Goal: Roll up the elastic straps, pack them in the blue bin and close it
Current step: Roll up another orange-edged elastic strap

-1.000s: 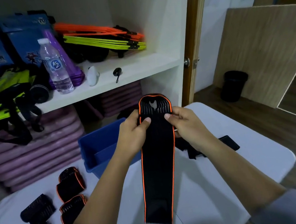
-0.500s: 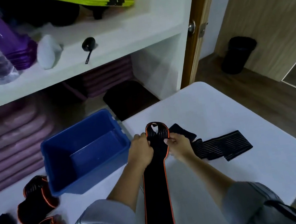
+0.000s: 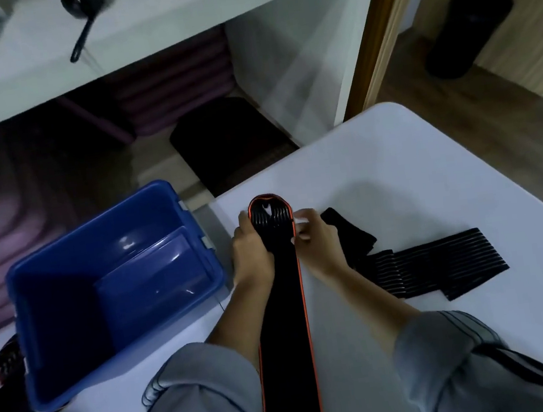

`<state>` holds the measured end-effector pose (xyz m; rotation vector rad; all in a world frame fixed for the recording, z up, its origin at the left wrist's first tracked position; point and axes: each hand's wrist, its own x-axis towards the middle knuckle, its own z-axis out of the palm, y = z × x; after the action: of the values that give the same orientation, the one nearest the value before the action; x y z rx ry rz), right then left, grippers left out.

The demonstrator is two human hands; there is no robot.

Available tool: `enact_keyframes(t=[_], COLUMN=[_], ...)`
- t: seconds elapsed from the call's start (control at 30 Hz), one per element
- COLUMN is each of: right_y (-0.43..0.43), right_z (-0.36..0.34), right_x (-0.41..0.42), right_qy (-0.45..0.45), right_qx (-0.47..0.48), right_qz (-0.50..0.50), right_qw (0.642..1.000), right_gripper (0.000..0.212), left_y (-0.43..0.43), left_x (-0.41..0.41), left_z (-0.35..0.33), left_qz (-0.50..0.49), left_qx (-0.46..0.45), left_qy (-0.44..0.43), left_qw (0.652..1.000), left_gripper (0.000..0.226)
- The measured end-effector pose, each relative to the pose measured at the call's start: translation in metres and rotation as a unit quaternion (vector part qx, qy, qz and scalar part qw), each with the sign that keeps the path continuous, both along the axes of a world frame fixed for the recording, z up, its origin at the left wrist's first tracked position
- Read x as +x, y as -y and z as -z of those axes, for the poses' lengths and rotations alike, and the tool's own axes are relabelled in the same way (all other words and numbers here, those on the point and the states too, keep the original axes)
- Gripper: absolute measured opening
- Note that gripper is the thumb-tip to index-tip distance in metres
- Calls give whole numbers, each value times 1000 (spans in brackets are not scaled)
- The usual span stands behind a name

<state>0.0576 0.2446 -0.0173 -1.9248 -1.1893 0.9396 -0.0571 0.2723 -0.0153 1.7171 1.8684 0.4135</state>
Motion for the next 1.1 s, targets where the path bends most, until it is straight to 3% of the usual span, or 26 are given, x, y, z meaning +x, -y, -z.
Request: enact_keyframes(t=[0.17,0.3,0.53,0.6,0.77,0.87,0.97,1.1], right_y=[15,56,142,150,165,188,209,220], right_z=[-4,-14,-17,-17,-11,-12,-14,-13], right_x=[-1,-8,-31,-36,-36,-30,-30,-29], right_qy=[8,27,42,11,-79,1,41,106], right_qx=[-11,-11,-128,-137,-133,-72,6,-59], right_qz=[-63,-46,-72,-74,-36,-108,-198,-341], right_qw=[998,999,988,988,987,992,979,932], right_gripper=[55,53,44,45,57,46,40,49], left_y=[20,58,150,160,170,179,195,209], left_x=[-9,-22,-53,-60,-73,-84,-91,-98], left_z=[0,-4,-10,-12,-20,-16,-14,-11], left_qz=[74,134,54,45,46,51,119,238], left_qx=[-60,-30,-52,-71,-106,-87,-13,-22], left_qy=[-20,-66,15,52,116,99,80,57], left_qw=[995,988,997,995,987,990,990,969], left_gripper=[88,91,53,41,38,38,29,32])
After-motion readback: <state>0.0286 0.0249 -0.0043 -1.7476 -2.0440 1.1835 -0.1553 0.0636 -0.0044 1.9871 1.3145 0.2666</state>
